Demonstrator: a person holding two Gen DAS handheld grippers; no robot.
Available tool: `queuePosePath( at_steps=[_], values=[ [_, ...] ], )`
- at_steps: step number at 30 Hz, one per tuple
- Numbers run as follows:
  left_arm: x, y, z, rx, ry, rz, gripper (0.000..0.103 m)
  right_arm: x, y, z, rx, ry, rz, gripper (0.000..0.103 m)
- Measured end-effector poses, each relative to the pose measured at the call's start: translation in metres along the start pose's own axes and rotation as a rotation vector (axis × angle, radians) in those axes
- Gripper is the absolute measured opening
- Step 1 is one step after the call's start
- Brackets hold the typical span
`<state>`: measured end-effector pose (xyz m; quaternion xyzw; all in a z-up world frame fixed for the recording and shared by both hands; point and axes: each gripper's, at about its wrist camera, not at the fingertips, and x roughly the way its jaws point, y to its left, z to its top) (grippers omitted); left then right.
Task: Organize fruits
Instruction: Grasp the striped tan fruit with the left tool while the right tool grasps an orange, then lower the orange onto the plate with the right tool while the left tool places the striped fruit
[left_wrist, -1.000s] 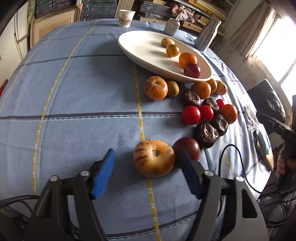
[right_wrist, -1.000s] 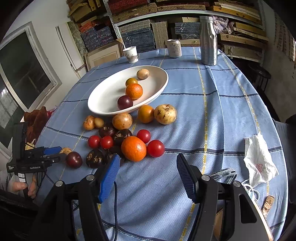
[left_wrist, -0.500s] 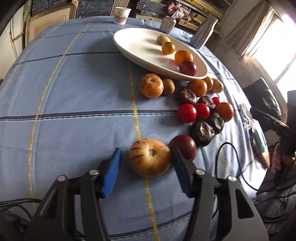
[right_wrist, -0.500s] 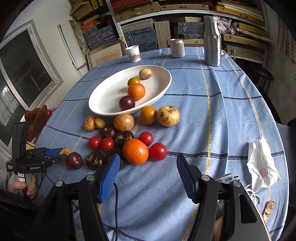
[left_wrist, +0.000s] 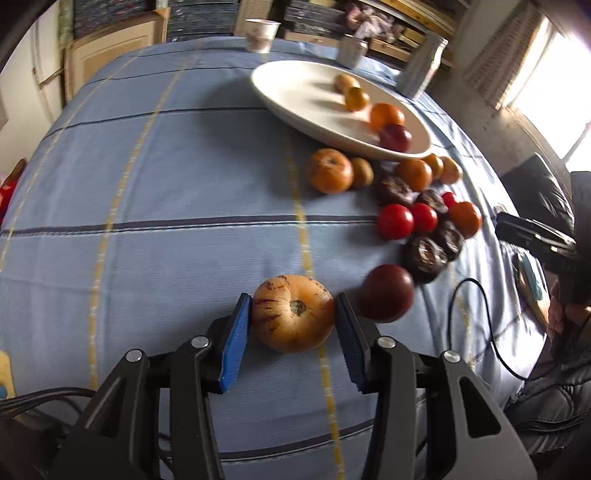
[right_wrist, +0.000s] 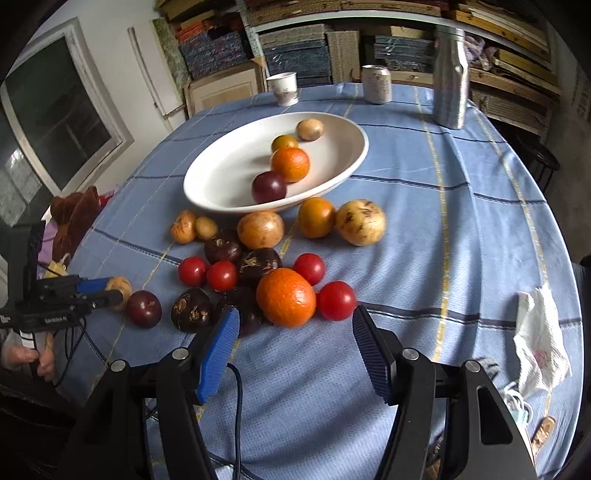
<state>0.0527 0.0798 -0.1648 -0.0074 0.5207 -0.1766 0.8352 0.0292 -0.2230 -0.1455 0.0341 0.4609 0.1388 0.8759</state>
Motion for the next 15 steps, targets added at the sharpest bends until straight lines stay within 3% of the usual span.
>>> queuePosePath(
  at_steps=[5,11,13,15],
  values=[
    [-0.006,0.006,-0.001,-0.017,-0.006,0.023,0.045,0.021,0.011,0.012,-0.064,0.018,-0.008,0.064],
    [-0.009,0.012,-0.001,-0.047,-0.015,0.022,0.045,0.031,0.014,0.015,-0.112,0.032,-0.032,0.051],
    [-0.008,0.012,0.000,-0.050,-0.014,0.018,0.045,0.032,0.012,0.015,-0.118,0.039,-0.028,0.043],
    [-0.007,0.010,0.001,-0.049,-0.011,0.012,0.045,0.030,0.011,0.013,-0.130,0.035,-0.020,0.042]
  ],
)
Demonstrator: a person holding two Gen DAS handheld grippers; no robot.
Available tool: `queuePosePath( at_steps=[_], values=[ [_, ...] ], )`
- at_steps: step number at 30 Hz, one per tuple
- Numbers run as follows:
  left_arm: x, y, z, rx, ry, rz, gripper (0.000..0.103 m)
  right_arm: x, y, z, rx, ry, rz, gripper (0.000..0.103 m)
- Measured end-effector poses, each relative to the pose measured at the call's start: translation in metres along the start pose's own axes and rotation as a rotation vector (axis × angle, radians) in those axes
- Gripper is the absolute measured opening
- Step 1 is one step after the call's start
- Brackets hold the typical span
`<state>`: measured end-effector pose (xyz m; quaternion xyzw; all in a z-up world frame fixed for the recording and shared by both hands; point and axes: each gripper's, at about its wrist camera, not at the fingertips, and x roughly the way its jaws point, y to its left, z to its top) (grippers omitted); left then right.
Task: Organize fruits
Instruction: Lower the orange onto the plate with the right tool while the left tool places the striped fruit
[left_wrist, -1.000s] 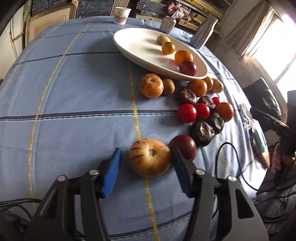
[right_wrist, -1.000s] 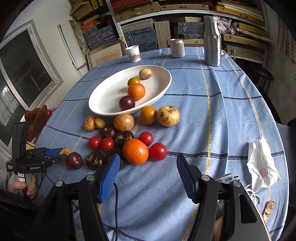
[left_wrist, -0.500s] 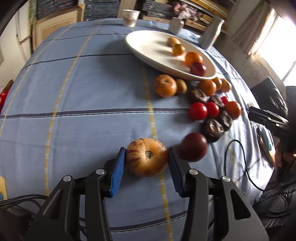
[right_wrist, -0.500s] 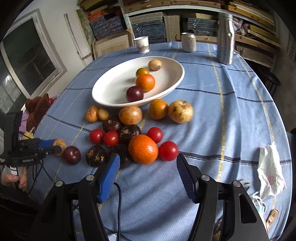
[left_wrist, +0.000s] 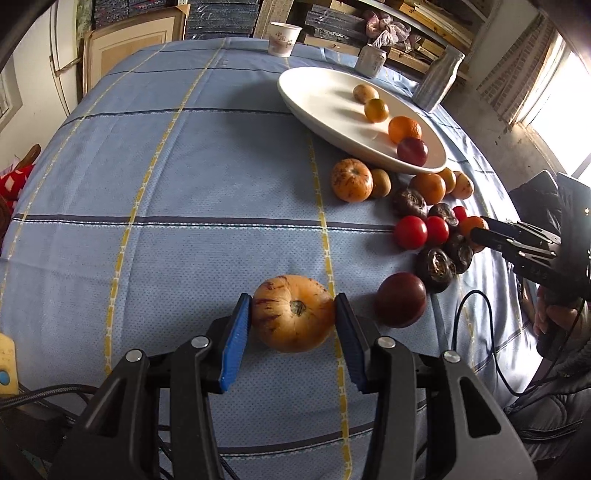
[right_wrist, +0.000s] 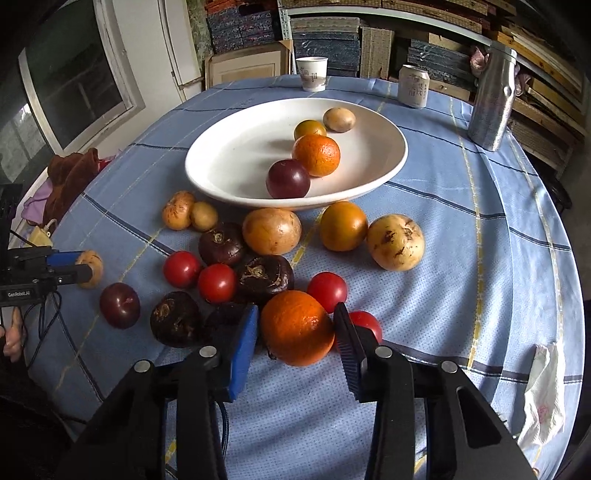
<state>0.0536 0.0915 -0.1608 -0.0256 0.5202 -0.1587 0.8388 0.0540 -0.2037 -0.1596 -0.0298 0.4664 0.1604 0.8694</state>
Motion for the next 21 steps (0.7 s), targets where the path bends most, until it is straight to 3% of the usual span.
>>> queuePosePath(
  at_steps=[6,11,17,21],
  values=[
    [0.004,-0.011,0.017,0.015,-0.004,-0.026,0.045,-0.014,-0.010,0.004,0.055,-0.022,0.045,0.041],
    [0.001,-0.037,0.075,0.071,-0.087,-0.056,0.045,-0.032,-0.023,0.055,0.093,-0.133,0.052,0.041],
    [0.022,-0.073,0.140,0.154,-0.131,-0.043,0.045,0.002,-0.052,0.104,0.175,-0.143,0.018,0.041],
    [0.043,-0.081,0.159,0.163,-0.120,-0.015,0.045,0.028,-0.068,0.119,0.216,-0.119,-0.004,0.041]
  ],
)
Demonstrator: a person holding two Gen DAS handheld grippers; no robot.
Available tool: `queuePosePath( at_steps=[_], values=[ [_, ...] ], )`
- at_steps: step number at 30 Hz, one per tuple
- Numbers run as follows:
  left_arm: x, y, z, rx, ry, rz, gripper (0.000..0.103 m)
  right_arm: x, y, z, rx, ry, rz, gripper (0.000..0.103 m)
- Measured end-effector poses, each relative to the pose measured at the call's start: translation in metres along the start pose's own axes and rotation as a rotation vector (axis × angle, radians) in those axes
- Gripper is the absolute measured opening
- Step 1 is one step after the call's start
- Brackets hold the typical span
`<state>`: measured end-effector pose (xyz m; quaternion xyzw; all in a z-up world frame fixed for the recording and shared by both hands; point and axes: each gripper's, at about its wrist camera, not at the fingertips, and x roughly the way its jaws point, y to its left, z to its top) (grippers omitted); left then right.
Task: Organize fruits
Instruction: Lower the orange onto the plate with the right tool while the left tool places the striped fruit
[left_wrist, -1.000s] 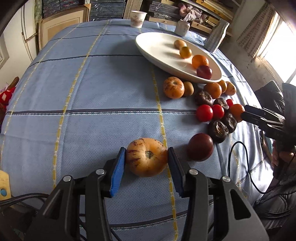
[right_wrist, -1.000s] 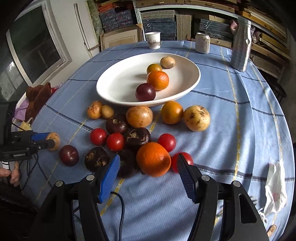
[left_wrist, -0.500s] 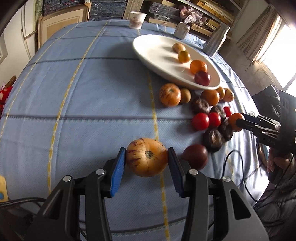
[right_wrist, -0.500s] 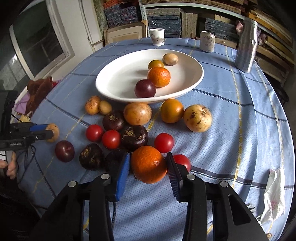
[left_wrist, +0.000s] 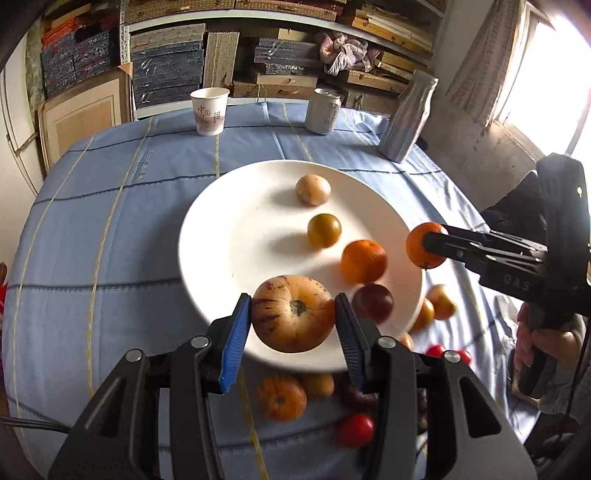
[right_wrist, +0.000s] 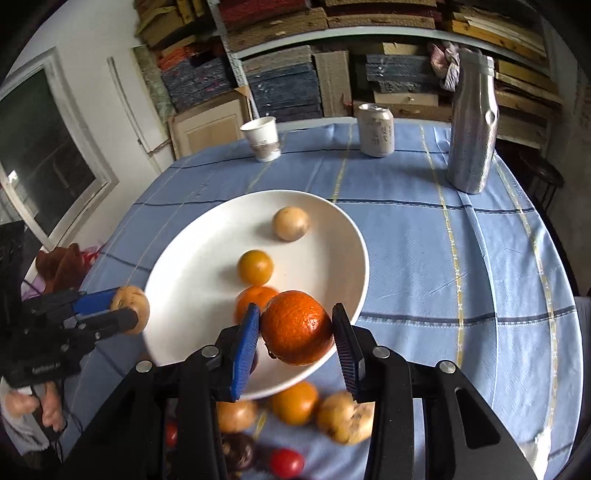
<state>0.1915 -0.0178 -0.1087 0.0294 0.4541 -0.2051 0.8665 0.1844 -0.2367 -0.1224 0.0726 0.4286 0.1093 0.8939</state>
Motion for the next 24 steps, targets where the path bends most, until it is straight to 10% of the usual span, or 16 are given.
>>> queuePosePath(
  at_steps=[16,24],
  values=[
    [-0.004,0.026,-0.018,-0.089,0.015,0.036,0.059,-0.023,-0.014,-0.005,0.054,-0.057,-0.004,0.053],
    [-0.027,0.030,-0.073,-0.089,0.059,0.064,0.063,-0.080,-0.022,-0.077,0.097,-0.070,-0.020,0.064]
  ],
)
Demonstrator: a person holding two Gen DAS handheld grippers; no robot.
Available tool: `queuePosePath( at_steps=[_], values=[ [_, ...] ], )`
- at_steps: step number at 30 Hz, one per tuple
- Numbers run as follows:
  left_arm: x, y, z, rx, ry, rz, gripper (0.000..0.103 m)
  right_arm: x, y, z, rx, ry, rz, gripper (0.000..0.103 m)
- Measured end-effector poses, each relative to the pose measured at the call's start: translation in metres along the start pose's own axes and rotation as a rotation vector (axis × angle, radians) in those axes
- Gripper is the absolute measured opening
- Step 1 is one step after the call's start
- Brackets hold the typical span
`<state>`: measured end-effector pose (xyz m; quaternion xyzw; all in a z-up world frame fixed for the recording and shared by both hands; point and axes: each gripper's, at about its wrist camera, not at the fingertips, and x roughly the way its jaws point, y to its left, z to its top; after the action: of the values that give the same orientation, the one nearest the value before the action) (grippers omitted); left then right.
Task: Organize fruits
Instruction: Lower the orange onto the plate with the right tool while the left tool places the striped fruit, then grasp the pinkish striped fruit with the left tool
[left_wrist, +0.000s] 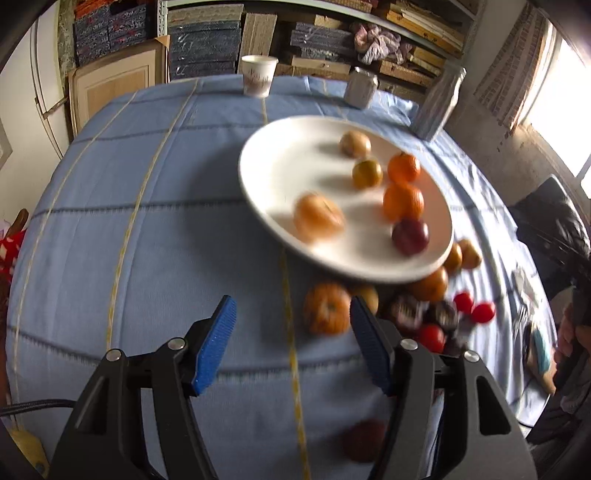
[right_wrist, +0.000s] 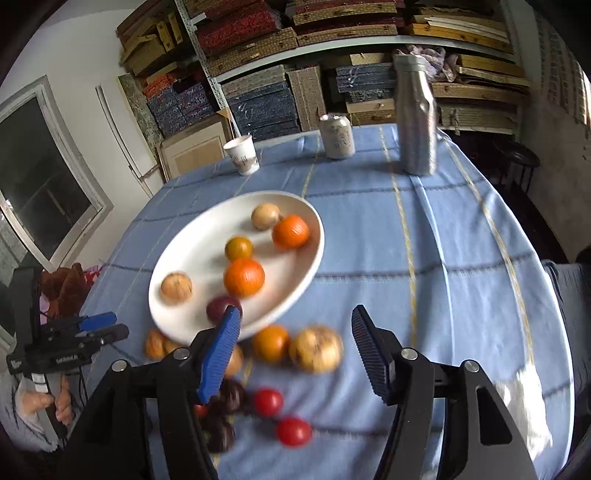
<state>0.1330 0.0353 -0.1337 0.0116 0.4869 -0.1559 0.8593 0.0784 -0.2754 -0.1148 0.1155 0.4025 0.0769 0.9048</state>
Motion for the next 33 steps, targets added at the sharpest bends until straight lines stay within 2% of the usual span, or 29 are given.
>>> queuePosePath(
  at_steps=[3,6,14,21,24,27,33],
  values=[
    [0.004,-0.004,-0.013,0.017,0.022,-0.004,0.063,-0.010,-0.008,-0.029,0.022,0.048,-0.013,0.065],
    [0.011,-0.011,-0.016,0.035,0.033,-0.011,0.063,-0.015,-0.012,-0.043,0.037,0.073,-0.026,0.065],
    [0.038,-0.021,-0.011,0.086,0.049,0.004,0.063,-0.037,-0.019,-0.046,0.050,0.033,-0.079,0.070],
    [0.032,-0.004,-0.005,0.076,-0.009,0.013,0.063,-0.039,-0.022,-0.048,0.067,0.042,-0.084,0.070],
    [0.034,0.002,-0.002,0.044,0.010,-0.021,0.063,-0.038,-0.019,-0.047,0.052,0.043,-0.079,0.071],
    [0.042,-0.009,-0.003,0.079,0.032,-0.037,0.059,-0.037,-0.017,-0.047,0.047,0.049,-0.076,0.071],
    [0.054,-0.022,-0.003,0.097,0.053,-0.084,0.043,-0.042,-0.017,-0.046,0.041,0.040,-0.082,0.071]
  ],
)
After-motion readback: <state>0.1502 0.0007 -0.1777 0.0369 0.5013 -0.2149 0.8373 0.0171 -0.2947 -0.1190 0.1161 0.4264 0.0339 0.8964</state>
